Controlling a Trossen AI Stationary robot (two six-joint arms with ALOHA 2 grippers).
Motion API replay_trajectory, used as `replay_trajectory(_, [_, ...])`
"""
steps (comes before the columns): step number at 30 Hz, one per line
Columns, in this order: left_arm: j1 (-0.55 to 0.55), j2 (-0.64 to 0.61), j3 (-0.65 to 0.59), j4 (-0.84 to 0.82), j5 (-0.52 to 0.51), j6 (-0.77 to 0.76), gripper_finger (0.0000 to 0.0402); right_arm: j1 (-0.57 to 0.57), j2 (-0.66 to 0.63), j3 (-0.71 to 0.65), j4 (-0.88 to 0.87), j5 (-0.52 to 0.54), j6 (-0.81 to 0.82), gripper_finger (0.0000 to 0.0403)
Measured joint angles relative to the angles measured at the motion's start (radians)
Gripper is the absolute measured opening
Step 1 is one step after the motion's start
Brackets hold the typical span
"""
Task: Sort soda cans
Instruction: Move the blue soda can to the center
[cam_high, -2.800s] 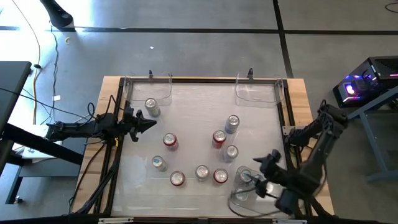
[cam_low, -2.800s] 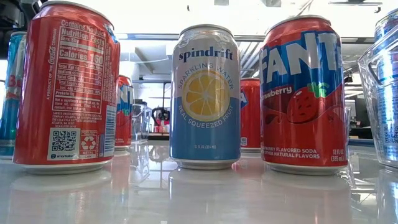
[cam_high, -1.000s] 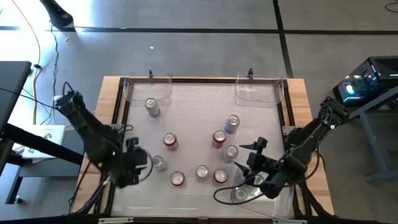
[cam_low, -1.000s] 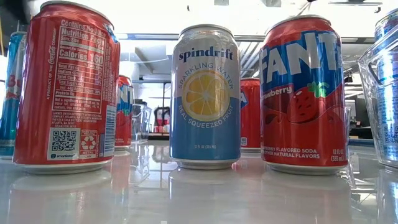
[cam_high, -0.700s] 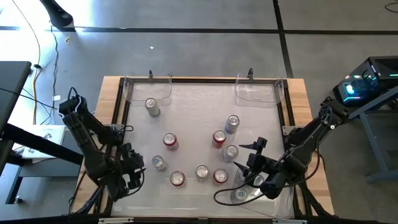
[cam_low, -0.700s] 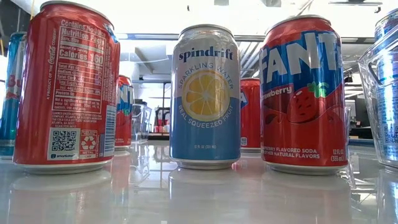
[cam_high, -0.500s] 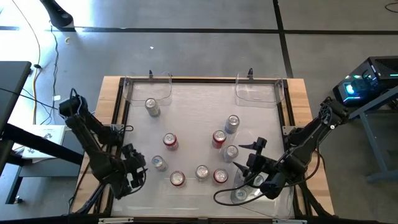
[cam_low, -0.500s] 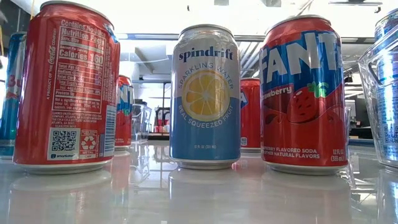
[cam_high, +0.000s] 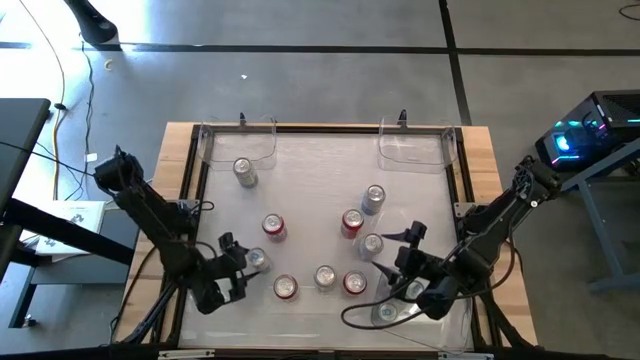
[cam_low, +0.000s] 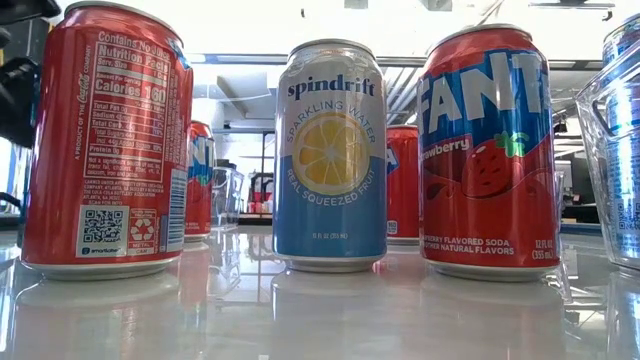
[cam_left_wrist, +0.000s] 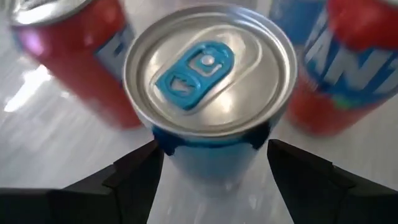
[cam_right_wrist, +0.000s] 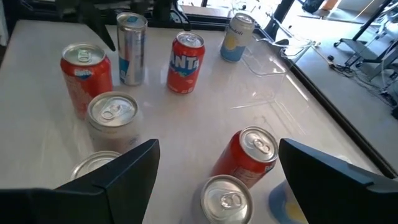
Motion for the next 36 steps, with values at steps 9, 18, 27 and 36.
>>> replay_trajectory(9, [0.053,0.000,-0.132,0.427,-0.081,0.223,0.0282,-0.028,0.000,0.000,0.070,-0.001,-0.008,0.0326])
replay_trajectory(18, [0.110,0.000,-0.136,0.491,-0.115,0.367,0.0210,-0.170,0.016,0.000,0.360,-0.257,-0.346,0.0326])
replay_trajectory(27, [0.242,-0.075,0.041,0.486,-0.056,0.787,0.0210,-0.316,0.109,0.000,0.673,-0.547,-0.629,0.0326])
replay_trajectory(36, [0.458,-0.079,0.132,0.590,0.250,1.043,0.0210,-0.401,0.123,0.000,0.778,-0.576,-0.685,0.0326])
